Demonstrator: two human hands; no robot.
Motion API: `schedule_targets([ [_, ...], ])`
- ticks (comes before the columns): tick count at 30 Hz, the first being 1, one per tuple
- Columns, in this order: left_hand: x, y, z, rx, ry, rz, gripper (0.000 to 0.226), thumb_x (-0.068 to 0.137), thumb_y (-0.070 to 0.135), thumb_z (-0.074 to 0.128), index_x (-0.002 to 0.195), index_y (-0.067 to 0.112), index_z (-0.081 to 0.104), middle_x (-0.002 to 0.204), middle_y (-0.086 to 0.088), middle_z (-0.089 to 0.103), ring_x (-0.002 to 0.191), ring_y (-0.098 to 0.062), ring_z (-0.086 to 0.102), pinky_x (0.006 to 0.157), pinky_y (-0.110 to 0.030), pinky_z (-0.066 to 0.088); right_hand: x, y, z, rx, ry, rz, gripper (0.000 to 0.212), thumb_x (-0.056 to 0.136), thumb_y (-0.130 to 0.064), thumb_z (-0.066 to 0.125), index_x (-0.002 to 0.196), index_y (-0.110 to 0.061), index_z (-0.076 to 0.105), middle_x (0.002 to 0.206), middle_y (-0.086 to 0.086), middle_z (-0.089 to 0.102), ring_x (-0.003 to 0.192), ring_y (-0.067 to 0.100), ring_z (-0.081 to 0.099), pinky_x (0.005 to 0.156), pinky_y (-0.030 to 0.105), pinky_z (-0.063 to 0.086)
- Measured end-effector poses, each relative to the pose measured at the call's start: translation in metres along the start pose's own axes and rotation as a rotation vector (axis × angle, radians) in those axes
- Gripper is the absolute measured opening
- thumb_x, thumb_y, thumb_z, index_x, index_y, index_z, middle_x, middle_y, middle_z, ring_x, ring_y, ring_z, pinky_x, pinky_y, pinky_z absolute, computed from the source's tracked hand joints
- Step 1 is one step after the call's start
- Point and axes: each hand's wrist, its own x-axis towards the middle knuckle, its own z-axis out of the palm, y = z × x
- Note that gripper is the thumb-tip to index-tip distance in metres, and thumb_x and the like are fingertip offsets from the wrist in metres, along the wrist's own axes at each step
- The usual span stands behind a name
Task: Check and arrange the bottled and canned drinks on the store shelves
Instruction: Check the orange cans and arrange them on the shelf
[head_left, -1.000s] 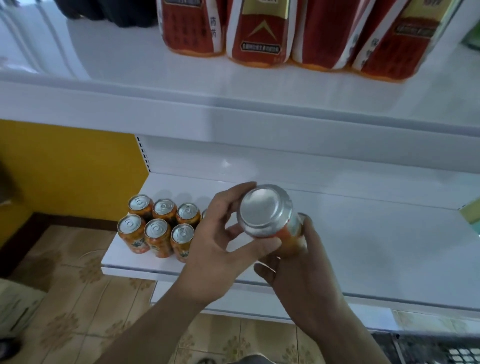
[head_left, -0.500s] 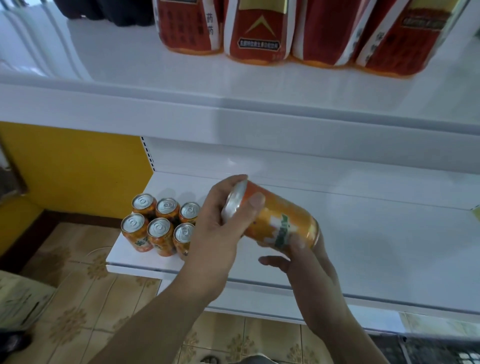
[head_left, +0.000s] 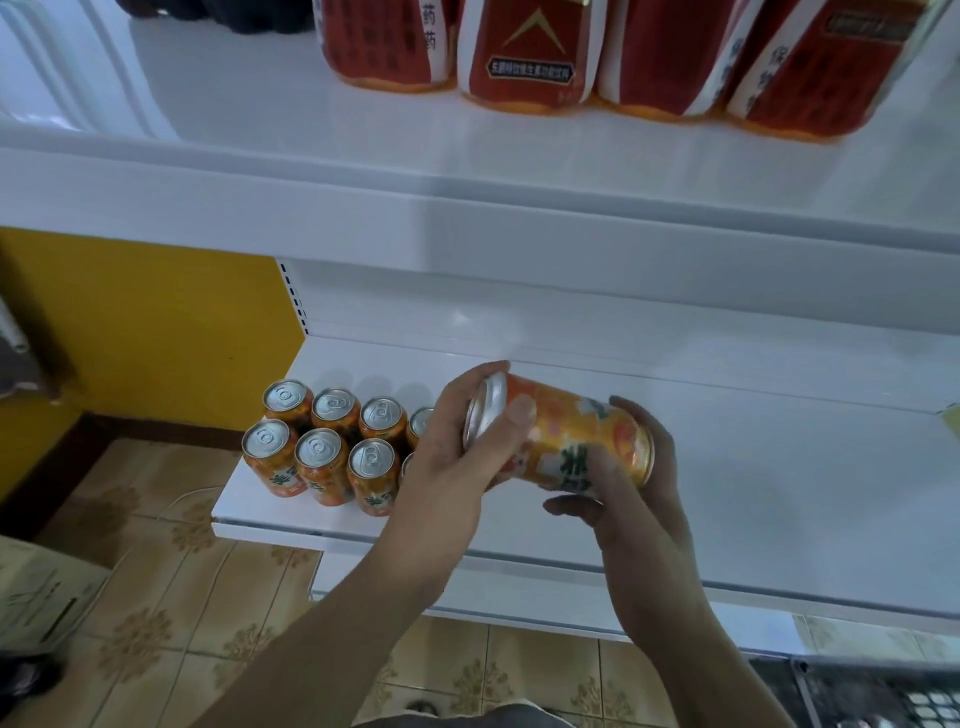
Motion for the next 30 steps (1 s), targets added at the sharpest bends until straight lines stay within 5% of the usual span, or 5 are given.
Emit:
schedule_targets([
  [4, -0.002, -0.001, -0.004, 0.025, -0.136, 0.103, 0.066, 0.075, 0.030, 0.077, 0.135, 0.030, 0.050, 0.132, 0.002, 0.059, 0.125, -0.020, 0.058, 0.091, -0.032, 0.055, -0.001, -0.005, 0.006, 0.128, -0.062, 0.264, 0.073, 0.076, -0.067, 0.050, 0.115, -0.007, 0.064, 0.084, 0.013, 0.071, 0.064, 0.024, 0.067, 0.057, 0.030, 0.056],
  [8, -0.002, 0.000, 0.003, 0.037, -0.029, 0.136, 0.067, 0.069, 0.035, 0.084, 0.129, 0.029, 0.057, 0.121, 0.010, 0.066, 0.116, -0.012, 0.063, 0.083, -0.025, 0.056, -0.001, 0.002, 0.007, 0.292, -0.059, 0.194, 0.054, 0.095, -0.055, 0.054, 0.134, -0.018, 0.057, 0.119, 0.016, 0.070, 0.101, 0.030, 0.072, 0.070, 0.034, 0.059],
  [13, -0.004, 0.001, -0.004, 0.169, -0.159, 0.124, 0.072, 0.083, 0.048, 0.074, 0.145, 0.030, 0.042, 0.139, 0.015, 0.058, 0.135, -0.009, 0.049, 0.105, -0.036, 0.045, -0.004, 0.002, 0.008, 0.402, -0.062, 0.323, 0.062, 0.091, -0.059, 0.041, 0.118, -0.008, 0.063, 0.086, 0.013, 0.068, 0.056, 0.019, 0.060, 0.047, 0.023, 0.049],
  [16, -0.006, 0.009, -0.010, 0.066, -0.238, 0.123, 0.052, 0.092, 0.021, 0.059, 0.142, 0.019, 0.044, 0.132, 0.015, 0.064, 0.127, -0.004, 0.055, 0.096, -0.020, 0.049, -0.002, 0.003, 0.011, 0.346, -0.098, 0.384, 0.064, 0.097, -0.063, 0.033, 0.097, -0.016, 0.077, 0.082, 0.016, 0.066, 0.041, 0.015, 0.044, 0.036, 0.021, 0.036],
  [30, -0.017, 0.009, -0.031, 0.010, -0.293, 0.152, 0.060, 0.083, 0.000, 0.066, 0.138, 0.014, 0.047, 0.127, 0.003, 0.066, 0.118, -0.010, 0.061, 0.091, -0.022, 0.051, -0.012, 0.014, 0.031, 0.353, -0.077, 0.401, 0.057, 0.099, -0.057, 0.038, 0.087, -0.015, 0.074, 0.073, 0.010, 0.062, 0.046, 0.013, 0.043, 0.038, 0.020, 0.035],
])
